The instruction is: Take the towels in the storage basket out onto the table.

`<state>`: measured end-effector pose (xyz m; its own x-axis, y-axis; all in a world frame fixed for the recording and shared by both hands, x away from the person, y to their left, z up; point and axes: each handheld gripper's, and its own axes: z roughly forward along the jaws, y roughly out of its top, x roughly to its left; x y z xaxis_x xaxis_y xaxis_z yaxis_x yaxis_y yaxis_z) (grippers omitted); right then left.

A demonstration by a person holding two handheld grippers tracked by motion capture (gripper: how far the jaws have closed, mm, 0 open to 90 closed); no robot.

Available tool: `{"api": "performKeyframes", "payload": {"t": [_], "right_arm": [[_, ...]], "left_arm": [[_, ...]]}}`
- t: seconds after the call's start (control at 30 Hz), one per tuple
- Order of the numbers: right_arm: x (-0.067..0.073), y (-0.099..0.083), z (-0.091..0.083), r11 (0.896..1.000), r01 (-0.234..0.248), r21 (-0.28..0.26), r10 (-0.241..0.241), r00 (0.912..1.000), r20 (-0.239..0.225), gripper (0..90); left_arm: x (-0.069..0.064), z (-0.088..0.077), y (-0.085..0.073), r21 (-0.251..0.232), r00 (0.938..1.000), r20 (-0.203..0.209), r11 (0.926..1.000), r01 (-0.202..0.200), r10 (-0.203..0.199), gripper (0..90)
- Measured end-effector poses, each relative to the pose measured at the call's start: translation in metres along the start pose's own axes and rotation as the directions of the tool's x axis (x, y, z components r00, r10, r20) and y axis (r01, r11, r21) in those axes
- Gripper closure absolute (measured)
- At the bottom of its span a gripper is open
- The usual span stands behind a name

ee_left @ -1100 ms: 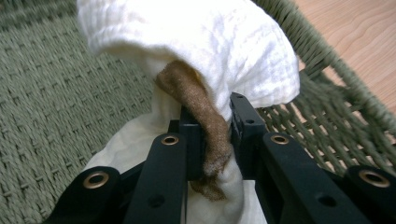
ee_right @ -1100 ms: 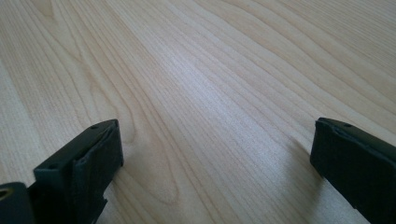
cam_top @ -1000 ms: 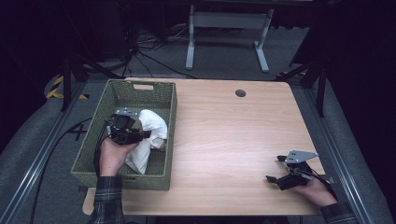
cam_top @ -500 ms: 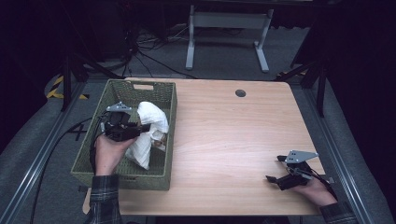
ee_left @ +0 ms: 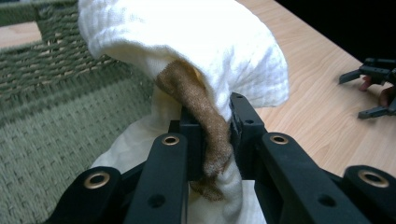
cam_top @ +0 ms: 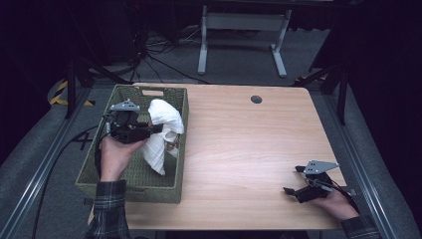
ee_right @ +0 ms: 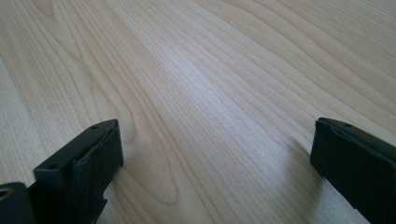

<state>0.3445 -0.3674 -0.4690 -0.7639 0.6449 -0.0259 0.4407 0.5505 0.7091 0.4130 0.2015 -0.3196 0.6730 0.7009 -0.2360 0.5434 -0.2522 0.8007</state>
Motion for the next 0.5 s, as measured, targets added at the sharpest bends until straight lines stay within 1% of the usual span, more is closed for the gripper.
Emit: {"api": "performKeyframes", "payload": {"t": [0.13,0.17,0.27,0.3,0.47,0.5], "right_arm": [[0.0,0.0,0.0,1.0,0.0,0.0,0.0,1.0,0.0,2.8],[0.0,0.0,0.0,1.0,0.0,0.0,0.0,1.0,0.0,2.8],[0.0,0.0,0.0,1.0,0.0,0.0,0.0,1.0,0.0,2.8],[0.0,0.0,0.0,1.0,0.001,-0.001,-0.001,1.0,0.001,2.8],[0.0,0.0,0.0,1.0,0.0,0.0,0.0,1.0,0.0,2.8],[0.0,0.0,0.0,1.0,0.003,-0.002,-0.003,1.0,0.001,2.8]], "left_arm": [[-0.004,-0.002,0.009,-0.011,0.9999,0.009,0.9999,-0.006,0.006,78.5],[-0.005,-0.003,0.011,-0.013,0.9998,0.016,0.9999,-0.011,0.011,78.5],[-0.008,-0.005,0.018,-0.016,0.9995,0.018,0.9995,-0.026,0.027,78.7],[-0.01,-0.006,0.02,-0.024,0.9994,0.025,0.9994,-0.024,0.025,78.8],[-0.017,-0.009,0.03,-0.052,0.9973,0.057,0.9977,-0.044,0.047,79.0],[-0.019,-0.009,0.032,-0.055,0.9967,0.069,0.9977,-0.04,0.044,79.0]]}}
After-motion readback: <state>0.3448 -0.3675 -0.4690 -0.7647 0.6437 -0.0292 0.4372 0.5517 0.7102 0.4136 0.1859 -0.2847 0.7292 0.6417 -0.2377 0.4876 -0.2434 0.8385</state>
